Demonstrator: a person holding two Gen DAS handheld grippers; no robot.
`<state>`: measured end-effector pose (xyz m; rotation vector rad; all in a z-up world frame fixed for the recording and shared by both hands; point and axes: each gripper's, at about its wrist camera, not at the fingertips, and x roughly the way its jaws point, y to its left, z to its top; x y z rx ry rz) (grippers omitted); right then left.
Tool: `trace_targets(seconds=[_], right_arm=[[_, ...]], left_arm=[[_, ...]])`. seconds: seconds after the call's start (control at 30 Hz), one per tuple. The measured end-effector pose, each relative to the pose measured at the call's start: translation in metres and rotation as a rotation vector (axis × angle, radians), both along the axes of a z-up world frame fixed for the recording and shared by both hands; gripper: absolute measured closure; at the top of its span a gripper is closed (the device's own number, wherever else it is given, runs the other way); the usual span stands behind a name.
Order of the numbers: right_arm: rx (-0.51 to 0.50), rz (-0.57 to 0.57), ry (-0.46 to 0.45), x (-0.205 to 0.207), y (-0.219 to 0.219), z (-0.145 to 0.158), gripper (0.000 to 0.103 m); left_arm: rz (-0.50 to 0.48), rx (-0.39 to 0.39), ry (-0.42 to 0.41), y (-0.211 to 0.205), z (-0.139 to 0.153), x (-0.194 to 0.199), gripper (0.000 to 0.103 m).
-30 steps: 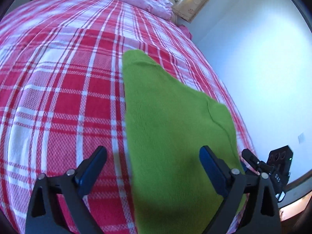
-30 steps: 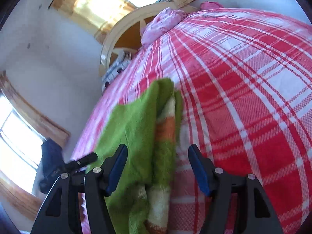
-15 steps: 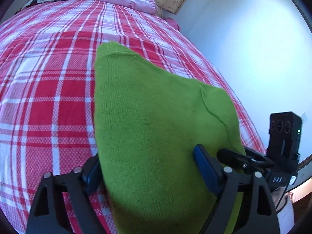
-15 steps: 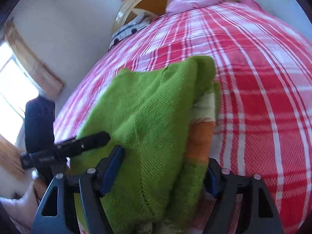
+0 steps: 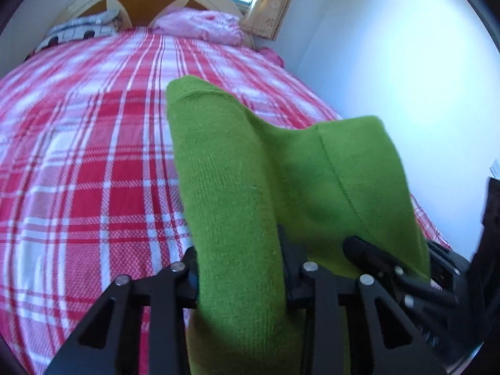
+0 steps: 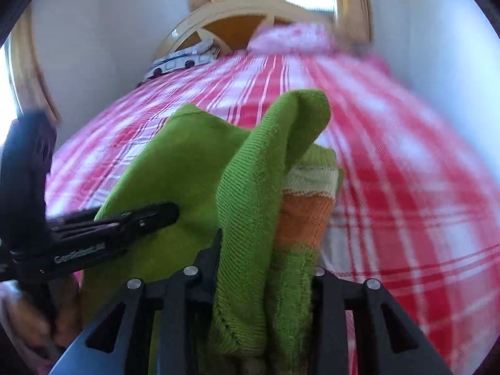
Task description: Fold small clothes
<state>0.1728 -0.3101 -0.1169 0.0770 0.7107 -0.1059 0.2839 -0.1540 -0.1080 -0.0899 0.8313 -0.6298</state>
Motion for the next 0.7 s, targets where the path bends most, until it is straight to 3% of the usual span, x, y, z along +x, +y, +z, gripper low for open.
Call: trace_targets(seconds=[0.2, 0.33, 0.47, 0.7], right_arm=[[-0.044, -0.032, -0.084, -0.051, 0.032, 0.029, 0.071], [-0.086, -0.015, -0.117, -0.072, 0.060, 0.041, 0.071], [-0.093, 0.011, -0.119, -0.091, 0.082, 0.043, 0.071], [-0.069, 0.019, -0.091, -0.124, 0.102, 0.038, 0.071]], left_arm=[[-0.007, 0.007, -0.051, 0.014, 0.024, -0.035, 0.068], [0.020, 0.053, -0.099, 0.023, 0.034, -0.060, 0.068], [0.064, 0.080, -0.051, 0.038, 0.029, -0.075, 0.068], [0.052, 0.077, -0.002, 0.048, 0.018, -0.102, 0.068]])
